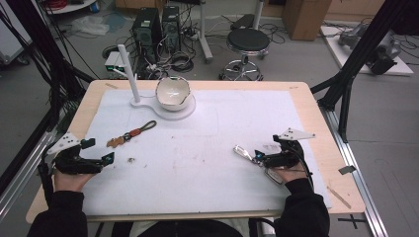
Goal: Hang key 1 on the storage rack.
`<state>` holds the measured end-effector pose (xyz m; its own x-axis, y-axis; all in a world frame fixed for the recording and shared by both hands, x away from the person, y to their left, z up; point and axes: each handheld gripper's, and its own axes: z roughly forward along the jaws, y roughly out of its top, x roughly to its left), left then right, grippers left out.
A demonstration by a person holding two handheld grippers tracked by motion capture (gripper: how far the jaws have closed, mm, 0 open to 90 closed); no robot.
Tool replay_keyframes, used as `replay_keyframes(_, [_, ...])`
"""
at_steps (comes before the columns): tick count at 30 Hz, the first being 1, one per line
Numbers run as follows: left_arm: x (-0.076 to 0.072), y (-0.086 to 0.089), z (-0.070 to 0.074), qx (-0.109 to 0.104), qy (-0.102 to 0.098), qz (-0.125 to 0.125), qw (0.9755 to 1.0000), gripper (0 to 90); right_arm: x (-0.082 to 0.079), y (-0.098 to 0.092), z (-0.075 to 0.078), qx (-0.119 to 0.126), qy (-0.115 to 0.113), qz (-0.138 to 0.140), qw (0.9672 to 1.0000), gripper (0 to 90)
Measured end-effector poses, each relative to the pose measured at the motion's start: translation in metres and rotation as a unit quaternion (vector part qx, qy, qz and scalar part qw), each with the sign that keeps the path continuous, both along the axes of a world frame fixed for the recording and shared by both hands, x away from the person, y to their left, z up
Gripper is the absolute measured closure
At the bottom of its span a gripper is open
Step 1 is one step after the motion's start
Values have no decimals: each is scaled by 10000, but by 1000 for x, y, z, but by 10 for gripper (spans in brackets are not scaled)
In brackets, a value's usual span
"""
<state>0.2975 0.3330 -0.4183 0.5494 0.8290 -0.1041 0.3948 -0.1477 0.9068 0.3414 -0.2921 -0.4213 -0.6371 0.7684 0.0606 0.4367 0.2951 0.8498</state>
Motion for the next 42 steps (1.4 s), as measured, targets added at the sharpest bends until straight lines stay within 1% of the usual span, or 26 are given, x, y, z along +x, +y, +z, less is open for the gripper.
replay_keyframes(5, [0, 0, 0, -11, 9, 2, 10000, 17, 0, -2, -1, -3, -31, -5, 10000, 6])
replay_keyframes(6, [0, -1, 0, -4, 14, -4, 10000, 17, 0, -1, 0, 21, 12, -6, 10000, 6])
replay_keyframes(10, [1, -1, 0, 37, 36, -8, 10000, 17, 0, -1, 0, -28, -27, -10, 10000, 6])
replay_keyframes(13, [1, -2, 0, -5, 62, -34, 10000, 17, -2, 0, 0, -8, 11, -30, 10000, 6])
replay_keyframes(15, [2, -2, 1, -51, 90, -47, 9999, 17, -1, -1, 0, -19, -23, -30, 10000, 6])
replay_keyframes(20, [6, -3, 4, -60, 116, -79, 9999, 17, -2, -2, 1, -12, -33, -82, 10000, 6])
replay_keyframes(22, [10, -6, 6, 21, 154, -121, 9998, 17, -4, -3, 2, 20, -46, -116, 9999, 6])
replay_keyframes(24, [11, -7, 6, 29, 169, -131, 9998, 17, -4, -4, 3, 51, -75, -105, 9999, 6])
replay_keyframes(27, [14, -8, 7, 108, 218, -166, 9996, 17, -5, -3, 3, 55, -74, -112, 9999, 6])
replay_keyframes(29, [18, -7, 8, 55, 295, -157, 9994, 17, -5, -3, 3, 53, -64, -84, 9999, 6])
replay_keyframes(31, [19, -6, 8, 69, 328, -168, 9993, 16, -5, -2, 3, 51, -49, -69, 10000, 6])
replay_keyframes(32, [23, -7, 9, 160, 391, -181, 9989, 17, -4, -2, 2, 38, -81, -61, 9999, 6])
replay_keyframes(33, [25, -7, 10, 187, 414, -191, 9988, 17, -4, -3, 2, 35, -84, -61, 9999, 6])
replay_keyframes(36, [31, -9, 13, 218, 479, -246, 9983, 17, -4, -3, 2, 40, -77, -67, 9999, 6])
replay_keyframes(37, [31, -9, 13, 218, 479, -246, 9983, 17, -4, -3, 2, 38, -75, -72, 9999, 6])
replay_keyframes(38, [37, -11, 14, 276, 536, -274, 9978, 17, -4, -2, 2, 40, -52, -77, 9999, 6])
replay_keyframes(39, [39, -12, 14, 297, 556, -280, 9976, 17, -4, -2, 2, 40, -52, -80, 9999, 6])
replay_keyframes(40, [42, -14, 15, 344, 559, -313, 9974, 17, -4, -2, 2, 31, -47, -79, 10000, 6])
replay_keyframes(42, [44, -15, 15, 350, 567, -337, 9972, 17, -4, -2, 2, 12, -50, -70, 10000, 6])
